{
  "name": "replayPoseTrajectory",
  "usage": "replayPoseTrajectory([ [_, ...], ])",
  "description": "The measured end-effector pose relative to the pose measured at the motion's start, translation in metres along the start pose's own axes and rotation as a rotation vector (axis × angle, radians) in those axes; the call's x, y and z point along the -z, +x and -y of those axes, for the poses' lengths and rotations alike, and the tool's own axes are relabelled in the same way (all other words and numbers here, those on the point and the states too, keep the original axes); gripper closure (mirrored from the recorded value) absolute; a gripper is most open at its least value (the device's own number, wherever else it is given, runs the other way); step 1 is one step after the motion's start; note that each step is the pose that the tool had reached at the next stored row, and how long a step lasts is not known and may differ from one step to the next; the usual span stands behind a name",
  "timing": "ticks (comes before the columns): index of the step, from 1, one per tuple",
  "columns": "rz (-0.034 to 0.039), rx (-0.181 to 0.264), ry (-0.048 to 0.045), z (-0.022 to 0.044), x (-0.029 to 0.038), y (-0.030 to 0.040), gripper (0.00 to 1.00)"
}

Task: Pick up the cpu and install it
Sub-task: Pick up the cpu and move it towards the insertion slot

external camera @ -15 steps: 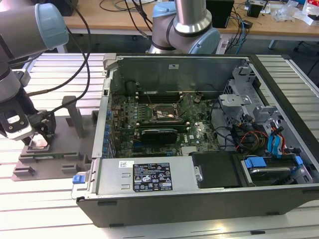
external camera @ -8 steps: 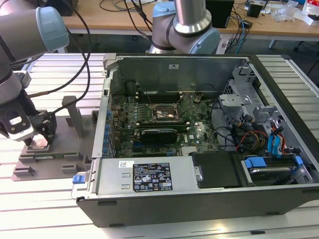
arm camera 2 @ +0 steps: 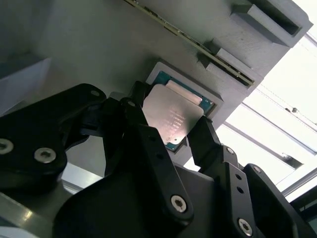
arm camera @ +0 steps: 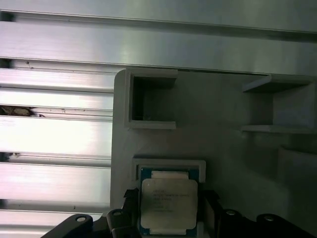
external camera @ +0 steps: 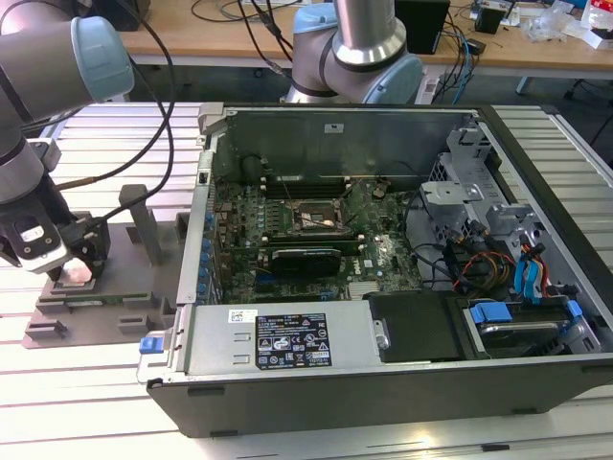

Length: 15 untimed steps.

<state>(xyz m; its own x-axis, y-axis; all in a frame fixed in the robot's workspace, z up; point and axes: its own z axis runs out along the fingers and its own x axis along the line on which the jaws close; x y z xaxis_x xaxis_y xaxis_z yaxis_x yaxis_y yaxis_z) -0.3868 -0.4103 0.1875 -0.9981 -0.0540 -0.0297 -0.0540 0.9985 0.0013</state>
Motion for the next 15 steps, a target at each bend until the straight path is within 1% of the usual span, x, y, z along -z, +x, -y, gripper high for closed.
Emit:
replayPoseTrajectory([
  [5,-0.0001,0.000,0.0001,0.0000,-0.0003,0.0000,0.38],
  [6,-0.0001,0.000,0.0001,0.0000,-0.0003,0.0000,0.40],
  [7,0.0000,0.000,0.0001,0.0000,-0.0003,0.0000,0.45],
  [15,0.0000,0.000,0.0000,0.0000,-0.0005,0.0000,0.45],
])
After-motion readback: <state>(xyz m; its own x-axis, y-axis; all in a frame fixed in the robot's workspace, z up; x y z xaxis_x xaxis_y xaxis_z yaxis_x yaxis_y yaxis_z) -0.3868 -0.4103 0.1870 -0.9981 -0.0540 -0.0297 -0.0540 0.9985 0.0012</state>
